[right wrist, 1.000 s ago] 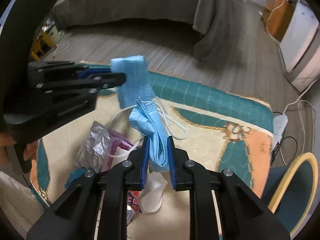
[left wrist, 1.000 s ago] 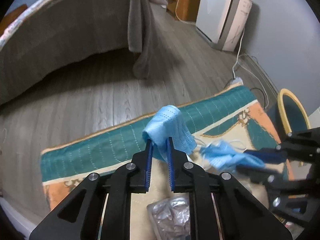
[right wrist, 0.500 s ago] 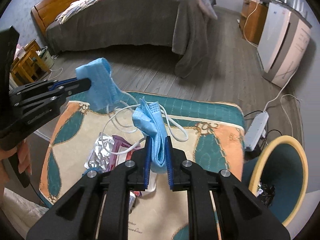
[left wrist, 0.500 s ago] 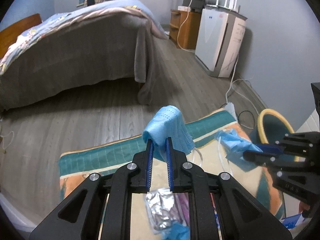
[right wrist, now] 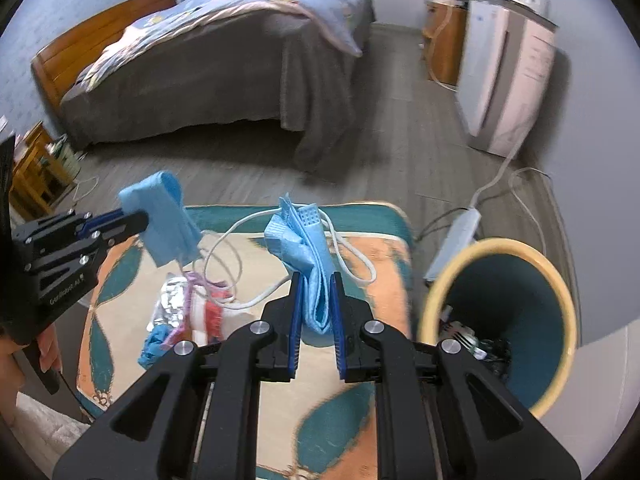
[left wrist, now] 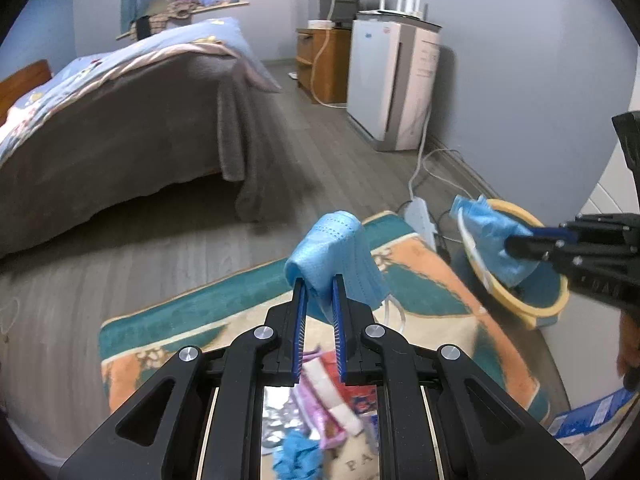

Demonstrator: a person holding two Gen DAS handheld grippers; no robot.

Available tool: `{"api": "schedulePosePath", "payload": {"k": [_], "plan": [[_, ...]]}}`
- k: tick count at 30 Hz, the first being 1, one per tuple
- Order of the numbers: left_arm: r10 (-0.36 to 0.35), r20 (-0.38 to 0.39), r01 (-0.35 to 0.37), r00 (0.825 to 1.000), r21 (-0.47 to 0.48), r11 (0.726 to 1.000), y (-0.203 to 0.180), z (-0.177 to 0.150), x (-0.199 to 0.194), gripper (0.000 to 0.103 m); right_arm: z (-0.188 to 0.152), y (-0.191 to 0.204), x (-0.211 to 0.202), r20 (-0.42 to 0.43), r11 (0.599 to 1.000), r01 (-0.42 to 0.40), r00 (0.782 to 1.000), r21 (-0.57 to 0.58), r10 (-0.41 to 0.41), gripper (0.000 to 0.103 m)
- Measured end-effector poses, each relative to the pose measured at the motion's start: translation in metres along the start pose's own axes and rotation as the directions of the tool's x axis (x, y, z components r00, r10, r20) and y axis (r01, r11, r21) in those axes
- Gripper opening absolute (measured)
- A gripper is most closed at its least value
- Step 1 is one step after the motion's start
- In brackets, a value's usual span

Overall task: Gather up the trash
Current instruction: 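Carry both blue masks over the bin and open both tools to drop them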

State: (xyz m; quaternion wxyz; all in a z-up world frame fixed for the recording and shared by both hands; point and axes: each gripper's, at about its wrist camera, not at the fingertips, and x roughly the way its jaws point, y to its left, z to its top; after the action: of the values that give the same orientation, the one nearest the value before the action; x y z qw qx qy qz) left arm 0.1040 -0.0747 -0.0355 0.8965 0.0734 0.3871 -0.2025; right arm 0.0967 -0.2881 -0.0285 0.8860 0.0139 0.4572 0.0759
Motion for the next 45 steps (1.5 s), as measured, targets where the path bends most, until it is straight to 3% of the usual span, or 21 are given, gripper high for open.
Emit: {"api": "schedulePosePath", "payload": {"k": [16,23,28,41,44,45], "plan": [[-0.122,-0.011,0.123,0.992,0.068,0.990,-0.078,0.014,0.024,0.014,-0.028,-0.126,-0.014,-0.023,0.961,0.129,0.992,0.244,-0.128,0.013],[-0.184,-0.055,0.191,0.981,0.149,0.970,-0.135,0.006,0.039,0.014,-0.047,-0.176,-0.013,-0.052,0.916,0.117,0.993,0.384,-0.105,0.013],[-0.205,-0.093,0.219,0.974,0.180,0.959,-0.166,0.000,0.055,0.014,-0.058,-0.195,-0.012,-0.079,0.894,0.141,0.990,0.426,-0.118,0.013],[-0.259,-0.088,0.268,0.962,0.106,0.958,-0.215,0.012,0.090,0.014,-0.072,-0.215,0.001,-0.152,0.886,0.217,0.974,0.410,-0.168,0.014],[-0.255,-0.091,0.263,0.963,0.095,0.960,-0.222,0.013,0.096,0.028,-0.070,-0.212,-0.001,-0.144,0.887,0.224,0.973,0.404,-0.181,0.033],[-0.247,-0.090,0.255,0.965,0.095,0.962,-0.223,0.013,0.097,0.039,-0.071,-0.213,-0.003,-0.141,0.887,0.227,0.973,0.401,-0.185,0.044]]}}
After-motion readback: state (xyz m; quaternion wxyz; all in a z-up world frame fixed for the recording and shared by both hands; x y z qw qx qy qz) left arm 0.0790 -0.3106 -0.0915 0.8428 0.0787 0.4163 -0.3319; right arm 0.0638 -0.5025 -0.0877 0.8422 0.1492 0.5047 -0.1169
